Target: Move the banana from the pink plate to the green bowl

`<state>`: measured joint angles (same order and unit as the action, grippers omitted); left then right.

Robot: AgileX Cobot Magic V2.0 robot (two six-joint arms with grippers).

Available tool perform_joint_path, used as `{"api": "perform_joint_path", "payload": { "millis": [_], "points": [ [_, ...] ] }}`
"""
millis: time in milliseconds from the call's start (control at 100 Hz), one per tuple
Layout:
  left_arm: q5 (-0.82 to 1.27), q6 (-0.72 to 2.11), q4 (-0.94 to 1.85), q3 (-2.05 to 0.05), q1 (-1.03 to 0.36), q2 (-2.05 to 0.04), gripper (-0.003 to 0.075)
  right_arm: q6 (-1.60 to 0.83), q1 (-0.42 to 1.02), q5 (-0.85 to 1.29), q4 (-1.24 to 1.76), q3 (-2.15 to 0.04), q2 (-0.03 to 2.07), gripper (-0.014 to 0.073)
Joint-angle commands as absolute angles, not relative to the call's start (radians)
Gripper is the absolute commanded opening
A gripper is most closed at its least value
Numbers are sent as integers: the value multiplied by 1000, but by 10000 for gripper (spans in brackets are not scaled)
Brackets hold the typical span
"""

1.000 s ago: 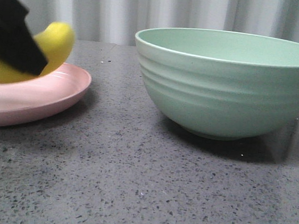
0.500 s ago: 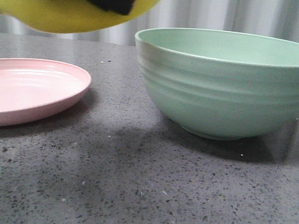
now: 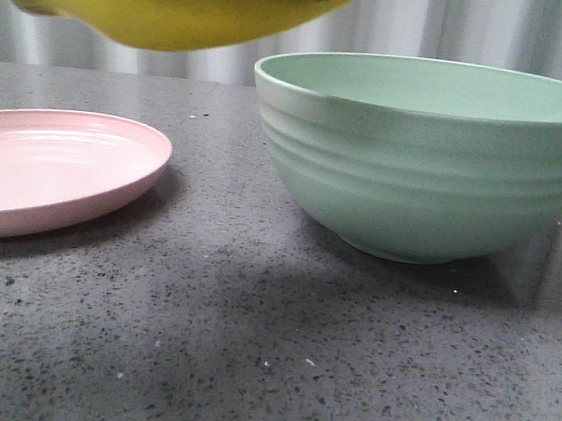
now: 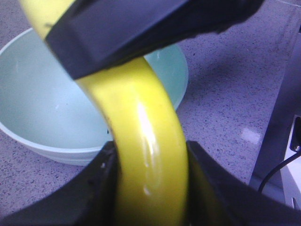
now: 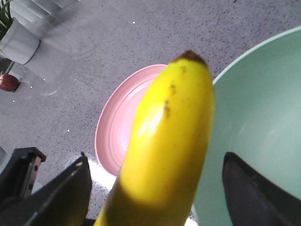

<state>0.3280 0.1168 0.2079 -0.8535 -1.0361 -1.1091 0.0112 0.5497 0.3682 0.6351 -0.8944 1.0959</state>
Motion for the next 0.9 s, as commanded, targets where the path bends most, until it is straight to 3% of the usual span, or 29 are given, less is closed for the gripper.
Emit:
{"api": "perform_joint_path", "payload": {
  "millis": [0,100,280,350,440,540,610,890],
  "points": [
    [248,120,223,-892,-1043,-1087,-20,0,552,309,655,-940,1099,489],
    [248,120,223,-892,-1043,-1087,-20,0,552,311,657,-940,1100,414],
    [252,120,223,-892,-1043,-1087,-13,0,552,317,657,-940,1101,100],
    [252,120,223,-892,-1043,-1087,32,0,552,317,657,-940,1101,9],
    [252,120,223,-892,-1043,-1087,164,0,552,317,657,-940,1101,-67],
    [241,120,223,-892,-1041,-1087,356,0,552,317,655,-940,1101,-71],
    [225,120,207,-892,-1041,-1084,422,0,552,309,643,-940,1101,-71],
    [169,108,172,-892,-1029,-993,430,-42,494,302,452,-1024,1099,-71]
  ]
}}
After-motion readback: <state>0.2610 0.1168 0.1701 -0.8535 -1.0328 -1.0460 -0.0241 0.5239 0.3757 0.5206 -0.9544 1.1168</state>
